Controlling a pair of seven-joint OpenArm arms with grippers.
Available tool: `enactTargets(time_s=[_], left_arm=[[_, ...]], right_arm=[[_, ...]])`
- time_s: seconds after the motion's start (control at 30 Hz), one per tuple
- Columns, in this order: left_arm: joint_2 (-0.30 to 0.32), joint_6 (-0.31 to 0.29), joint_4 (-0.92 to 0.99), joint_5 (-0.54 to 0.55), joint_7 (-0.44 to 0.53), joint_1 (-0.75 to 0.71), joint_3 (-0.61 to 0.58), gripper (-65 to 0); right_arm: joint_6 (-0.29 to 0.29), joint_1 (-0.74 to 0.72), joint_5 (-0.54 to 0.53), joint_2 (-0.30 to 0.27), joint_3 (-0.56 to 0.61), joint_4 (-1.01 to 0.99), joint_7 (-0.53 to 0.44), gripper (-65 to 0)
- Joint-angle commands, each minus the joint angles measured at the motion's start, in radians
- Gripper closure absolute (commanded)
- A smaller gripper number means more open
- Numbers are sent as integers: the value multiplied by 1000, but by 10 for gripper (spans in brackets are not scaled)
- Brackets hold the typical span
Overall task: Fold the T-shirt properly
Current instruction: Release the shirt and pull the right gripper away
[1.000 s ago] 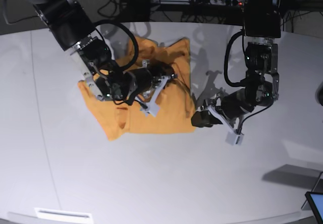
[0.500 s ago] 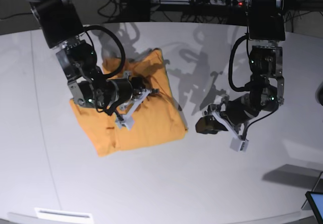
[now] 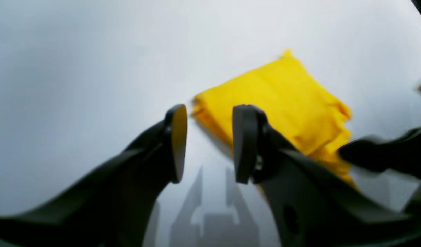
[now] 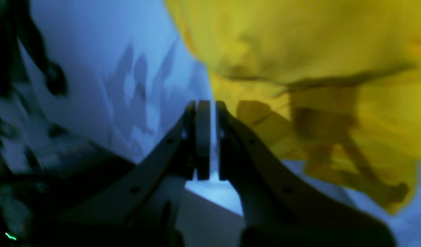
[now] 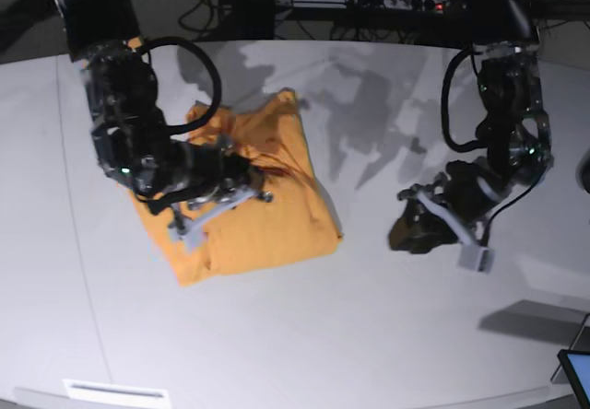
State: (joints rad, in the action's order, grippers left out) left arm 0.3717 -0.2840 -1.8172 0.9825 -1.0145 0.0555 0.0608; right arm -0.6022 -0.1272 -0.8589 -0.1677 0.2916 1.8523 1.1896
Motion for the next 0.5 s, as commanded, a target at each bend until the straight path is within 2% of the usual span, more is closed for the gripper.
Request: enactTargets(time_s=[0.0,0.13,0.37,0.43,0.47], left_arm=[[16,1,-34,17,26,0,41,-213],[31,1,-106,17,26,-70,162,-213],[46,1,-155,17,23,-136,178,-212],[46,1,-171,17,26,-158,182,-171],[46,1,-177,17,27,-167,182,-129]], right_arm=[[0,-5,-10,-20,-33,28,-6,-38],[0,47,-12,-83,-124,106,-40,-38],[3,151,-12,-140,-291,122,-89,-38],[3,180,-10,-146,-315,122,-107,-38],[3,197,-10,-155,-325,123,-116,-38]])
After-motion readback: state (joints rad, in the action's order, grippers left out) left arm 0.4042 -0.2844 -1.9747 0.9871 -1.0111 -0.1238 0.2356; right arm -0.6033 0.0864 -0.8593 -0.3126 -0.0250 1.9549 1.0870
